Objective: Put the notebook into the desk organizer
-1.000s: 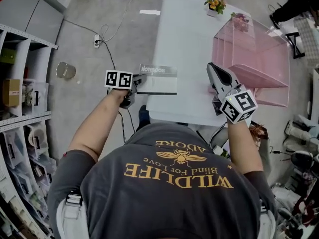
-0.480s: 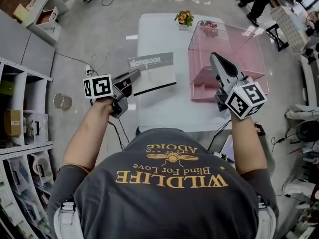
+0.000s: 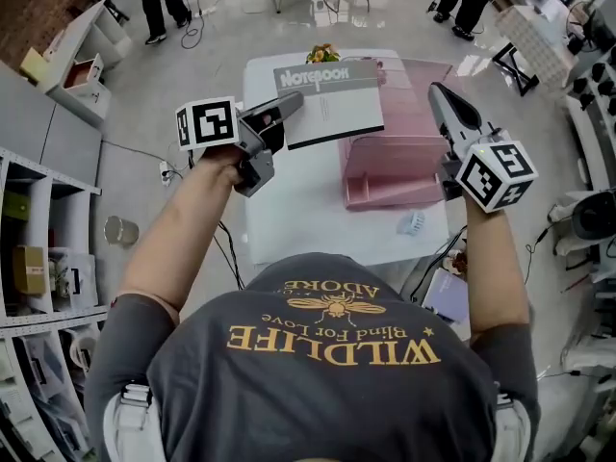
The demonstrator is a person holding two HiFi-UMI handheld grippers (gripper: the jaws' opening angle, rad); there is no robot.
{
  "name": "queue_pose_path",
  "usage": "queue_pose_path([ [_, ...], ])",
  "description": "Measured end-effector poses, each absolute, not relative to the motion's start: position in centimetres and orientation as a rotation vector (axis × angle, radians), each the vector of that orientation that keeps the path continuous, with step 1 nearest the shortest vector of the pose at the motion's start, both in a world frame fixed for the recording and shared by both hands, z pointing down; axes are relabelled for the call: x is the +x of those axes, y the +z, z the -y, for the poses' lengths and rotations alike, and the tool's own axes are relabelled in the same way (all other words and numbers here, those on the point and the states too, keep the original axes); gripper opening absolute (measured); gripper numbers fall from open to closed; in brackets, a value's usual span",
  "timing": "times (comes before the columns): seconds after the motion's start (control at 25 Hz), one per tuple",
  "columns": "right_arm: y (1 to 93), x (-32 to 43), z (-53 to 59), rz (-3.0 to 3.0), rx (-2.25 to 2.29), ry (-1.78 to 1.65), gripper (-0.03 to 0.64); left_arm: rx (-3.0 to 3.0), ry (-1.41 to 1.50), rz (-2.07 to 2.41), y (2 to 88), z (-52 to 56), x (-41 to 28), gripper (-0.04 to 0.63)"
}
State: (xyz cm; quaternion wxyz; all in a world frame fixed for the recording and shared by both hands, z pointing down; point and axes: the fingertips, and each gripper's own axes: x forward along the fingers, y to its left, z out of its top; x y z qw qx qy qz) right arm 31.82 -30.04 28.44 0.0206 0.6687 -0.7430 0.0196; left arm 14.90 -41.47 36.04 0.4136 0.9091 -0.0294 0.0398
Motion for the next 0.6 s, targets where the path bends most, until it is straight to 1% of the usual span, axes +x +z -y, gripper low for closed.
queue_pose_path([
  [0.32, 28.7, 38.5, 28.7, 2.221, 2.134, 0.05, 0.0, 2.275, 0.17, 0.018, 35.5, 40.6, 24.8, 0.008],
  [0.6, 30.5, 42.2, 28.1, 2.19, 2.176, 0.091, 0.0, 2.251, 0.229, 0.008, 37.1, 40.7, 31.1, 0.008],
])
